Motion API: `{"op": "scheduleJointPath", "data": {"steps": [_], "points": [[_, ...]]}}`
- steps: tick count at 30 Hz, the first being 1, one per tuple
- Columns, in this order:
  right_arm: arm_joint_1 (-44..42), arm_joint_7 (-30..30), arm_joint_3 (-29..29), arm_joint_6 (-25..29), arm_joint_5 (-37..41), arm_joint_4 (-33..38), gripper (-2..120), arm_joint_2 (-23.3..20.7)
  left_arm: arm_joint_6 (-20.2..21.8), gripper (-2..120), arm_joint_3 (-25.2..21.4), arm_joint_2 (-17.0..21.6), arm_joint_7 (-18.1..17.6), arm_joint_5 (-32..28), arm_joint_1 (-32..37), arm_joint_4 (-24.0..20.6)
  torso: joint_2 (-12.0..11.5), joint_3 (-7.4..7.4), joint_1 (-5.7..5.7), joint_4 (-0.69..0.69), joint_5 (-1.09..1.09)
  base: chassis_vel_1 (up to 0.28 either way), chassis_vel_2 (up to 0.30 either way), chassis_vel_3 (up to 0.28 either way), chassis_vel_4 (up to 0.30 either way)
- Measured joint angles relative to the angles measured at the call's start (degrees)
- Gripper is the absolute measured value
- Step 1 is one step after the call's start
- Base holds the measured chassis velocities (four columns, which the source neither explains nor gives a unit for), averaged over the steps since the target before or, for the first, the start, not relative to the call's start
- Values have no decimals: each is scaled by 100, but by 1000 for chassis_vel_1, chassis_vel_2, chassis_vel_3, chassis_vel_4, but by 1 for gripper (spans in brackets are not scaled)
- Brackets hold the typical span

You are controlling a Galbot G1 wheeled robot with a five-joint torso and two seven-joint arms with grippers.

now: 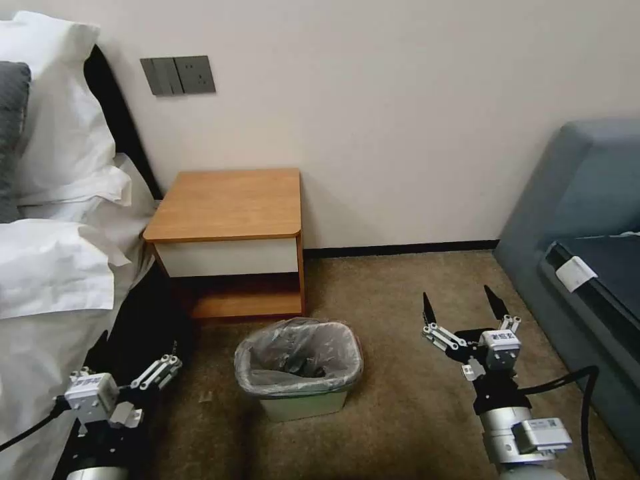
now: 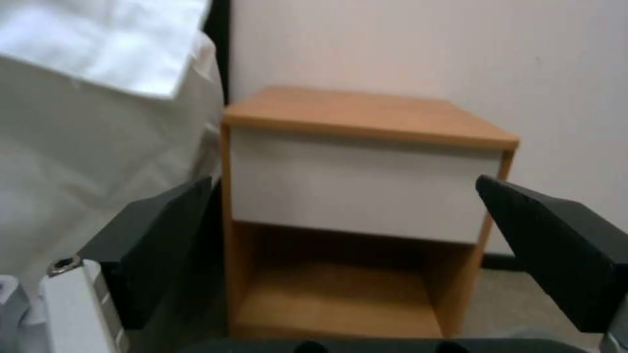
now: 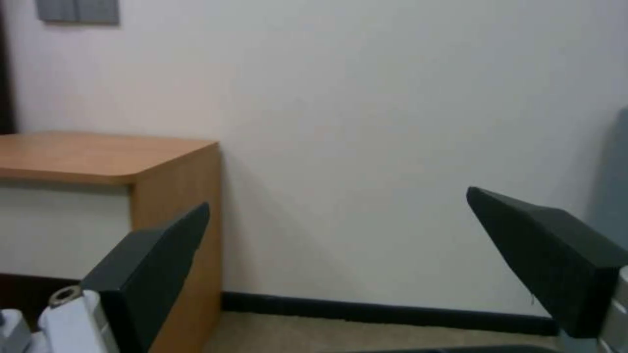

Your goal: Pick up the garbage bag from the table and place it over the trash can.

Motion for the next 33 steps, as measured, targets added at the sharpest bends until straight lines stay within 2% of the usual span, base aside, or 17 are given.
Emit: {"op": "scheduleJointPath", "data": {"steps": [9, 33], "points": [[-31, -98, -84, -499, 362, 175, 100, 8, 1, 100, 167, 2, -139, 499, 67, -12, 1, 0, 0, 0, 0, 0, 0, 0, 0], [-17, -73, -95, -507, 368, 177, 100, -8, 0, 100, 173, 12, -152, 494, 51, 2, 0, 0, 0, 0, 0, 0, 0, 0, 0]]}}
